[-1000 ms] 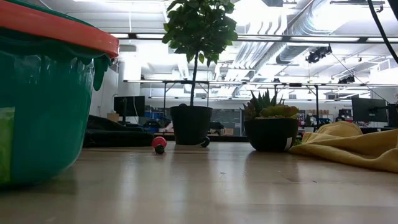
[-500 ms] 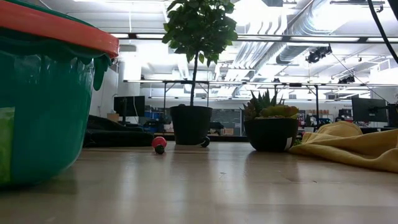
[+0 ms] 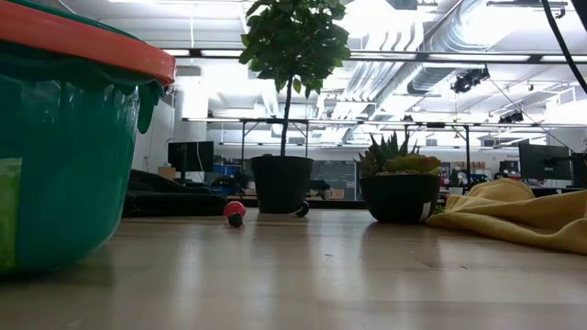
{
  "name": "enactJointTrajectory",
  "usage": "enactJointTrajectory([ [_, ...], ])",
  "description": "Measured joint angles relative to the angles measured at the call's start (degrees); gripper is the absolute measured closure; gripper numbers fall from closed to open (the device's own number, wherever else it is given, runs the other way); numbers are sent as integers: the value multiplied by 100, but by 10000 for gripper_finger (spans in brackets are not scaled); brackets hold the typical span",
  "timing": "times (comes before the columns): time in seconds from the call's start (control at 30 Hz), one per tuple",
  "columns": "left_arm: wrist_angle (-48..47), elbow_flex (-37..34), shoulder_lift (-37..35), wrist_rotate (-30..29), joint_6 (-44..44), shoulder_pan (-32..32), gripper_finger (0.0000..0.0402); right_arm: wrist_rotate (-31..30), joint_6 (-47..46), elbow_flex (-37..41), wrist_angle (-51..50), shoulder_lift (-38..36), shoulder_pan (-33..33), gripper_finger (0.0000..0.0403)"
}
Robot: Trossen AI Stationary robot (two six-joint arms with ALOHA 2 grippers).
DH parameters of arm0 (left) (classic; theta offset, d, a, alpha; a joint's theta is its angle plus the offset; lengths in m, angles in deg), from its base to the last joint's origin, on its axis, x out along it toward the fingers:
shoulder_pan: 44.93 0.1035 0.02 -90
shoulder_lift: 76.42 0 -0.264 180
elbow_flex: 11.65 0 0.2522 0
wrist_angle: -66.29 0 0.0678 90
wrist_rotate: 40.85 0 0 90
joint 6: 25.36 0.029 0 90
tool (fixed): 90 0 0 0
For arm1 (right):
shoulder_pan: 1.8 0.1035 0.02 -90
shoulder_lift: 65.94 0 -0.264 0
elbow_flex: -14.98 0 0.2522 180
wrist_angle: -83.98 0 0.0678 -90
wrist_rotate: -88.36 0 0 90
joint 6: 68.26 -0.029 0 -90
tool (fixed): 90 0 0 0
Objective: Pick and placing Produce into tupperware
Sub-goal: Put the red raspberry into the blue basket
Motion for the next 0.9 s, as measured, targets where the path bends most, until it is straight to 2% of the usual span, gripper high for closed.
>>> enactJointTrajectory([
  [0.2, 3, 0, 0, 24, 0, -1, 184, 2, 18, 0, -2, 0, 0, 322],
  [0.67, -50, 0, -1, 44, 2, -1, 284, 4, 52, 0, 40, 0, 0, 322],
  [0.9, -47, 0, -4, 44, 7, -1, 290, 4, 86, 0, 56, 0, 0, 322],
])
